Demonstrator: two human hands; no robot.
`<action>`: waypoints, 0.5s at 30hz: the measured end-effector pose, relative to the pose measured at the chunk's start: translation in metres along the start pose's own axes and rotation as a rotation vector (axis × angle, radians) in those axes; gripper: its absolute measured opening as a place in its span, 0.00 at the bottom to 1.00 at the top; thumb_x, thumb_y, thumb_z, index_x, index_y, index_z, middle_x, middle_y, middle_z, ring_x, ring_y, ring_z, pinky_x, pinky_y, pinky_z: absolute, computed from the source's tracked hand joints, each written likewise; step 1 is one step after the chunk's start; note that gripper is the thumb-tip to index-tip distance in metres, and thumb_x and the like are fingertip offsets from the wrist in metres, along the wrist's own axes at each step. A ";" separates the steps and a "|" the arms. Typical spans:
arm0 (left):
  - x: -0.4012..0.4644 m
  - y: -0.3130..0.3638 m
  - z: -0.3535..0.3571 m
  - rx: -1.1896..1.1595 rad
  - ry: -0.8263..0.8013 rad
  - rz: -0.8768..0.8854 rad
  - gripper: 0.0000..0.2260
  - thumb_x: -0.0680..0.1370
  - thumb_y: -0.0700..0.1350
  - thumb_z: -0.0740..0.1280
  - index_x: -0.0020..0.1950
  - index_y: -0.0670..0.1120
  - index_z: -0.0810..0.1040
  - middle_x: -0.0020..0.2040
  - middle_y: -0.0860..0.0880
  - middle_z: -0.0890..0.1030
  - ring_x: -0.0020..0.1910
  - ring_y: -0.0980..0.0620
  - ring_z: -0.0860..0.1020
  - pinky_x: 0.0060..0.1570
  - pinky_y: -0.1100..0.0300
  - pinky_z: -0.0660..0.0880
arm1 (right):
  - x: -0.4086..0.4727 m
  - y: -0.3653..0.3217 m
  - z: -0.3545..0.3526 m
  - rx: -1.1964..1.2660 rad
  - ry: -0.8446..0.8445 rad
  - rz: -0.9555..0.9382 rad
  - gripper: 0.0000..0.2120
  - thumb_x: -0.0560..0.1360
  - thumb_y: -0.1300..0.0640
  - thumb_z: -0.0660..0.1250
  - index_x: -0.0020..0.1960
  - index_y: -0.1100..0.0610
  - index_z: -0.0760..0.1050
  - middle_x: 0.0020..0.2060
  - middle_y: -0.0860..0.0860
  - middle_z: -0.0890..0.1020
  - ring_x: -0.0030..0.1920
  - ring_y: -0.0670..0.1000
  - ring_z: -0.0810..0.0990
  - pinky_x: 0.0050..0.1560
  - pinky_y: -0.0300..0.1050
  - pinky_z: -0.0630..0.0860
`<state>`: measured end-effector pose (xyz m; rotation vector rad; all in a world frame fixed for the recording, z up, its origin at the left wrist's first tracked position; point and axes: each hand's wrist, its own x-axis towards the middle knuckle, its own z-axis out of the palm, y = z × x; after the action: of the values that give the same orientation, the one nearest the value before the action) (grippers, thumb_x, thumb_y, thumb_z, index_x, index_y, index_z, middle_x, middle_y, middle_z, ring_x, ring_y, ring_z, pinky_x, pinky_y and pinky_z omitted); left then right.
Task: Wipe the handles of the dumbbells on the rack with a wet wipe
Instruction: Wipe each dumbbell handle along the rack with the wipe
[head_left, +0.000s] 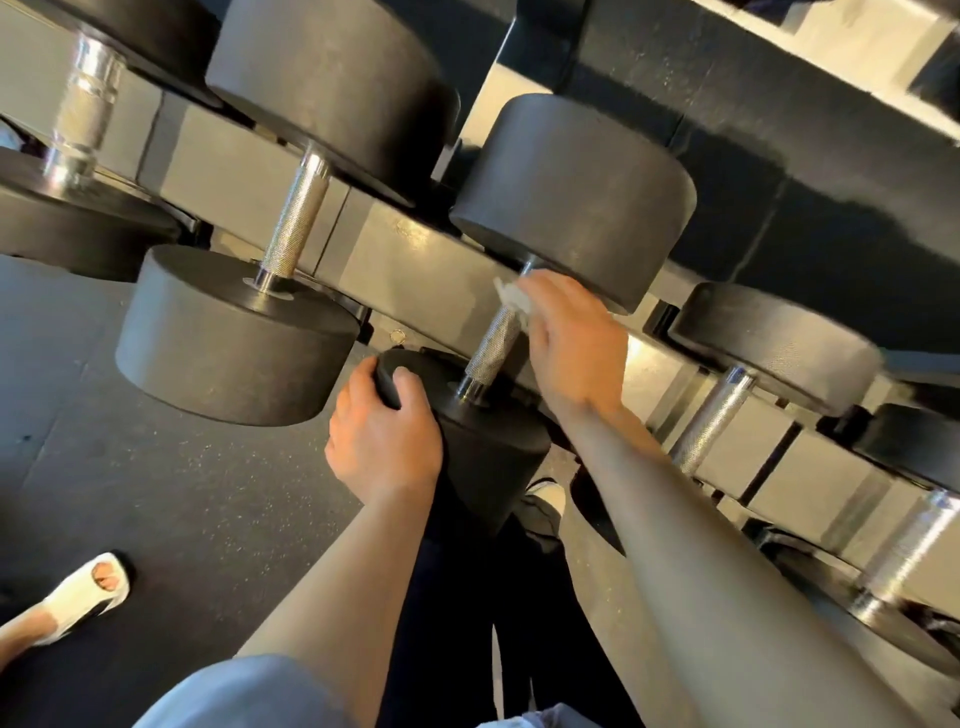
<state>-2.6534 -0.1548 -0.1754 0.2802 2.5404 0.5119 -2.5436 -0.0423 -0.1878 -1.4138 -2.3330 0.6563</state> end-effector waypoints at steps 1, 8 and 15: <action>0.000 -0.001 0.000 -0.001 0.000 0.005 0.20 0.80 0.55 0.55 0.71 0.53 0.68 0.67 0.49 0.74 0.65 0.45 0.72 0.66 0.44 0.67 | 0.007 0.005 0.004 -0.092 -0.033 -0.081 0.14 0.75 0.61 0.65 0.60 0.54 0.76 0.57 0.49 0.80 0.49 0.53 0.82 0.43 0.46 0.80; 0.000 -0.003 0.002 -0.014 0.015 0.024 0.24 0.77 0.59 0.53 0.71 0.54 0.68 0.67 0.50 0.74 0.65 0.46 0.73 0.65 0.43 0.68 | -0.022 0.025 0.026 -0.110 -0.515 -0.488 0.20 0.80 0.54 0.56 0.71 0.49 0.69 0.70 0.42 0.70 0.59 0.49 0.79 0.58 0.51 0.77; -0.002 -0.002 0.001 -0.027 0.026 0.032 0.24 0.77 0.59 0.52 0.71 0.54 0.68 0.68 0.52 0.74 0.65 0.48 0.73 0.66 0.45 0.68 | 0.012 0.040 0.003 -0.304 -0.315 -0.592 0.28 0.66 0.66 0.74 0.65 0.57 0.73 0.60 0.56 0.77 0.27 0.55 0.76 0.23 0.45 0.74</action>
<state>-2.6515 -0.1567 -0.1760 0.3072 2.5560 0.5651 -2.5215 -0.0160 -0.2119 -0.6676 -2.9996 0.3758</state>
